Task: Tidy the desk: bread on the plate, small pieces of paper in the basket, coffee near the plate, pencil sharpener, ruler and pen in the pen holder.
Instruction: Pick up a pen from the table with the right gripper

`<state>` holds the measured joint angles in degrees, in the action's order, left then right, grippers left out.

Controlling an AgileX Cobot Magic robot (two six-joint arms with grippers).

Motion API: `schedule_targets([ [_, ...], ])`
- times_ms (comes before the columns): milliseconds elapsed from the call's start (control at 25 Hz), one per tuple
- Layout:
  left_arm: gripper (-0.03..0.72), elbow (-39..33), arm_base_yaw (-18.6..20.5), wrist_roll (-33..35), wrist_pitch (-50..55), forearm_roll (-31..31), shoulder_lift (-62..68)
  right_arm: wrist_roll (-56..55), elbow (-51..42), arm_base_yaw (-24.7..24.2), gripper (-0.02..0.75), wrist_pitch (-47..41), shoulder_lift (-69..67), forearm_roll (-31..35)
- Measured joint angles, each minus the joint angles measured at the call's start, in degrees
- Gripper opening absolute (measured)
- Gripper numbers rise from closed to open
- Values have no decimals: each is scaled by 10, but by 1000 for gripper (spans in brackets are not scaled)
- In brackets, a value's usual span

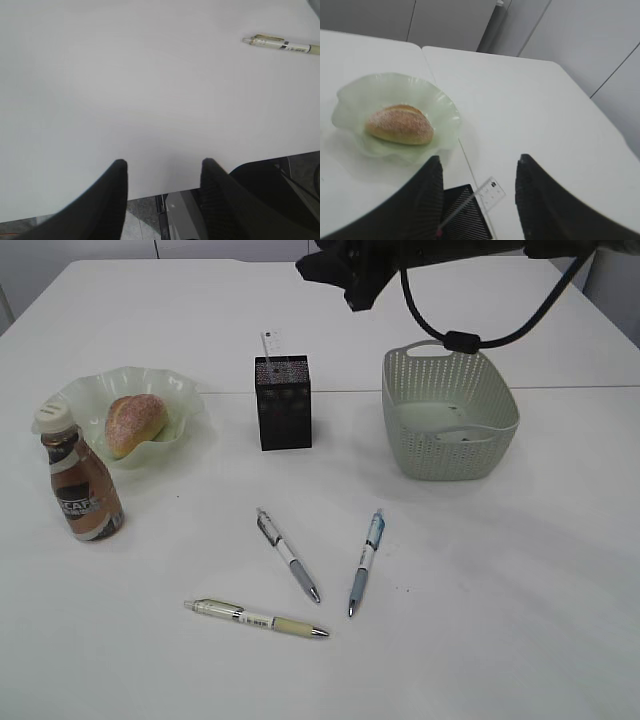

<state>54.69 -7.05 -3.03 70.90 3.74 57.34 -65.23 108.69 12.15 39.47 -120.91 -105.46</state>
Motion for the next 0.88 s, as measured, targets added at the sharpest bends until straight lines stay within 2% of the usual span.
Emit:
schedule_targets([
  [320,353,0,0,0,0,-20,0,240,-72,-6,350,-102,-6,0],
  [440,353,0,0,0,-7,-29,0,283,-109,-6,351,-122,-6,0],
  [640,353,0,0,0,-36,-37,0,197,-166,-6,351,-181,-6,0],
  [800,353,0,0,0,-47,-37,0,85,-193,-6,351,-192,13,0],
  [880,353,0,0,0,-47,-37,0,62,-203,-4,351,-187,29,0],
])
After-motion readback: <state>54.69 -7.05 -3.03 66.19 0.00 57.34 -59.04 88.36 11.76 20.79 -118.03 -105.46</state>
